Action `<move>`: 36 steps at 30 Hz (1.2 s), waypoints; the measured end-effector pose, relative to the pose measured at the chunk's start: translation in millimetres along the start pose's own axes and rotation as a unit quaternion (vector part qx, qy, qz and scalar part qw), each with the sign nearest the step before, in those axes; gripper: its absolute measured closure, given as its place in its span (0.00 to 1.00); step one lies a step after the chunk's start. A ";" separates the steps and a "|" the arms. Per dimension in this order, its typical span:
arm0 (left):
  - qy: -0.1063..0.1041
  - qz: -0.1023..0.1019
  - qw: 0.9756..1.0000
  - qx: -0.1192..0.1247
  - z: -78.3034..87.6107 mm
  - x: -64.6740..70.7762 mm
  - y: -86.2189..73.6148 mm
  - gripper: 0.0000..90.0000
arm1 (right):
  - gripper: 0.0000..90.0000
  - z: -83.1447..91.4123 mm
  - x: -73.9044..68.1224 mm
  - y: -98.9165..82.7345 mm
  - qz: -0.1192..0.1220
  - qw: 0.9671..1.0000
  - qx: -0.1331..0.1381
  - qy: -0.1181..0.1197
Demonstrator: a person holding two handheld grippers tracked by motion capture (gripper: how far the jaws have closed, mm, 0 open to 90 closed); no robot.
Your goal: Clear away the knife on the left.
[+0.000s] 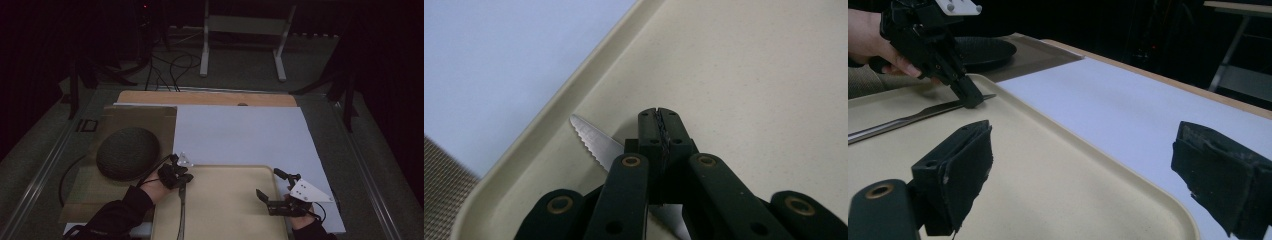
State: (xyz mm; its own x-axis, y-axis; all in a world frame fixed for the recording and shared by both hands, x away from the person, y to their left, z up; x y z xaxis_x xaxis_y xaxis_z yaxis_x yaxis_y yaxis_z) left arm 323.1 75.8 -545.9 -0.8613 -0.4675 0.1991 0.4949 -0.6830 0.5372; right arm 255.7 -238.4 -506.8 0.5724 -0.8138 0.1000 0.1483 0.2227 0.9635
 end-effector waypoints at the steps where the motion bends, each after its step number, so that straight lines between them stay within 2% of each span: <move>1: 0.000 0.001 1.000 0.001 0.3 -0.4 -0.3 1.00 | 0.10 0.0 0.1 0.0 0.000 1.000 0.000 0.001; 4: 0.005 0.004 1.000 0.001 1.1 -1.6 -1.0 1.00 | 0.10 0.0 0.4 -0.1 0.000 1.000 0.001 0.000; 7: 0.005 0.000 1.000 0.004 1.7 -1.5 -0.8 1.00 | 0.10 0.0 0.2 0.1 0.000 1.000 0.001 0.001; 9: -0.003 -0.014 1.000 0.017 4.5 0.7 0.6 1.00 | 0.10 0.0 0.2 0.1 0.000 1.000 0.001 0.000; 14: 0.004 -0.017 1.000 0.025 9.7 -0.1 2.6 1.00 | 0.10 -0.1 0.9 -0.3 -0.001 1.000 0.000 -0.001; 18: 0.007 -0.016 0.999 0.047 16.9 -1.8 3.0 1.00 | 0.10 0.2 2.2 -0.6 -0.003 1.000 0.000 -0.004; 22: -0.007 -0.003 0.998 0.067 26.6 -3.9 1.9 0.92 | 0.10 0.3 3.2 -0.7 -0.006 1.000 0.001 -0.005; 29: -0.020 -0.008 0.996 0.092 43.5 -5.3 -2.7 0.78 | 0.10 0.1 2.9 -0.4 -0.004 1.000 0.001 -0.005; 31: -0.028 -0.008 0.994 0.109 54.2 -6.7 -6.4 0.76 | 0.10 0.3 3.1 -0.4 -0.005 1.000 0.001 -0.005; 34: -0.028 -0.006 0.992 0.122 64.2 -9.0 -11.7 0.66 | 0.10 0.1 3.1 -0.4 -0.005 1.000 0.001 -0.005; 36: -0.031 -0.006 0.991 0.129 70.9 -10.3 -15.9 0.64 | 0.10 0.0 3.0 -0.3 -0.003 1.000 0.000 -0.005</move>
State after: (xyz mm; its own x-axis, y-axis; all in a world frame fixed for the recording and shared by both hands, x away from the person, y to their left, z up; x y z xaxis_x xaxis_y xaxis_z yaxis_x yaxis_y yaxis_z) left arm 315.9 131.2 -498.3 -0.8761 -0.4201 0.2366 0.4457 -0.5185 0.7297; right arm 257.4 -240.9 -506.8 0.5630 -0.8208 0.0960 0.1518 0.2168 0.9643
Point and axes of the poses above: each handheld gripper's, and its own axes: z roughly backward along the jaws, y roughly out of its top, x roughly to its right, the point moved 5 cm from there along -z, roughly forward along the jaws, and after that the axes turned 11 degrees about -y, right-handed, at the moved point
